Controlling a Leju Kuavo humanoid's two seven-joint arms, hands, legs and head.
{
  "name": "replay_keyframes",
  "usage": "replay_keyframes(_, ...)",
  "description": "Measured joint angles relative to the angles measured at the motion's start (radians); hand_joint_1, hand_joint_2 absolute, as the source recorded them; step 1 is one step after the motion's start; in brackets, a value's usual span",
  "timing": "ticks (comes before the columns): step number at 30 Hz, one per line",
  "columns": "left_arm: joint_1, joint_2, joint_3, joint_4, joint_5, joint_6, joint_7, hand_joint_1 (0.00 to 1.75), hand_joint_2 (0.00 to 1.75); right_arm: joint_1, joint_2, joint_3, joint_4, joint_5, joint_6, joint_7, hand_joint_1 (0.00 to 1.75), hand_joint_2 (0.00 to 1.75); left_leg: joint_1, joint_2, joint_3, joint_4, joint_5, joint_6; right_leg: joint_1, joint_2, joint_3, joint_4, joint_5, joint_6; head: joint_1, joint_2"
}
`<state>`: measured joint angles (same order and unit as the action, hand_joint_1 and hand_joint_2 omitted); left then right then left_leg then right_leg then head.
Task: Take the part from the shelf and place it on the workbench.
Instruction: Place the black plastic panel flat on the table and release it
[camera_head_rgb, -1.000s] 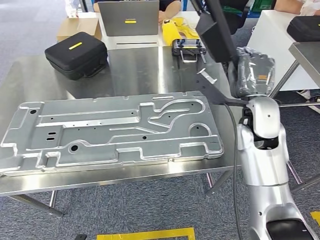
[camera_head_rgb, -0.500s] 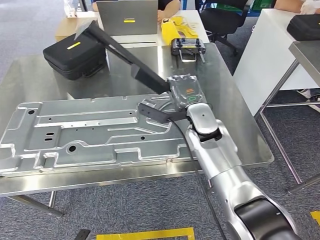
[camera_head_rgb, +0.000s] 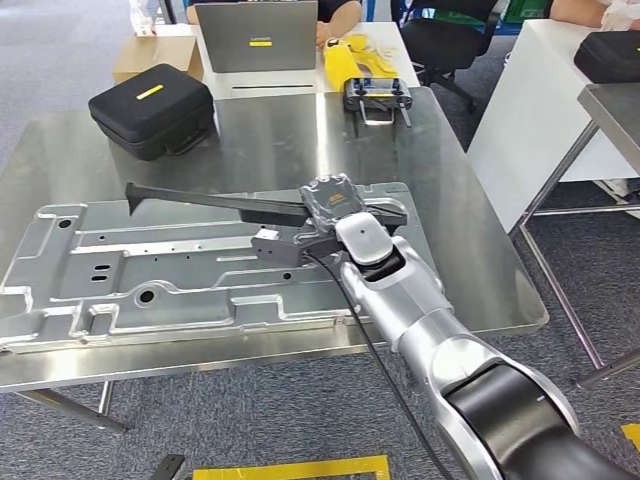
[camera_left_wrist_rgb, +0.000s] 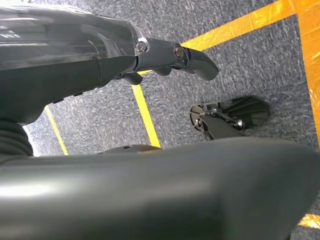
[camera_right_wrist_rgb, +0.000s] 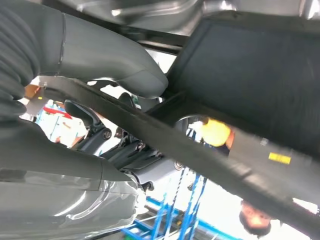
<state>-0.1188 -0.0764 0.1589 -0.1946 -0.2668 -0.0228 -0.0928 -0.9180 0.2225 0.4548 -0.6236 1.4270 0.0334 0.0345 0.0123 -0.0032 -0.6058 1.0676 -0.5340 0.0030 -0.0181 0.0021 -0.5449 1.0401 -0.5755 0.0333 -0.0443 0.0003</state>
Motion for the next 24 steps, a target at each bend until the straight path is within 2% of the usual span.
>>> replay_keyframes(6,0.002,0.000,0.002,0.000,-0.004,-0.056,-0.038,0.00,1.75,-0.033,0.005,0.028,0.099,0.005,0.030,-0.005,1.75,1.75,0.000,0.000,0.001,0.000,0.000,0.000,0.000,0.000,0.001,0.000,0.000,0.000,0.000,0.000)
replay_keyframes(10,0.003,0.000,0.005,0.000,-0.005,-0.094,-0.064,0.00,1.75,-0.051,0.006,0.034,0.140,-0.004,0.036,-0.009,0.00,0.00,0.000,0.000,0.004,0.000,0.000,0.000,0.000,0.000,0.003,0.000,-0.001,0.000,0.000,0.000)
replay_keyframes(15,0.010,0.000,0.007,0.000,-0.003,-0.104,-0.071,0.00,1.75,-0.039,0.004,0.036,0.179,-0.013,0.050,-0.014,0.00,0.00,0.000,0.000,0.005,0.000,0.000,0.000,0.000,0.001,0.004,0.000,-0.001,-0.001,0.000,0.000)
replay_keyframes(19,0.013,0.000,0.008,0.000,-0.003,-0.090,-0.084,0.00,0.00,-0.038,0.004,0.037,0.192,-0.020,0.045,-0.015,0.00,0.00,0.000,0.000,0.005,0.000,0.000,0.000,0.000,0.001,0.004,0.000,0.000,-0.001,0.000,0.000)
replay_keyframes(24,0.013,0.001,0.013,0.000,-0.014,-0.065,-0.086,0.00,0.00,-0.036,0.004,0.037,0.194,-0.040,0.026,-0.018,0.00,0.00,0.000,0.000,0.005,0.000,0.000,0.000,0.000,0.001,0.003,0.000,-0.001,-0.001,0.000,0.000)
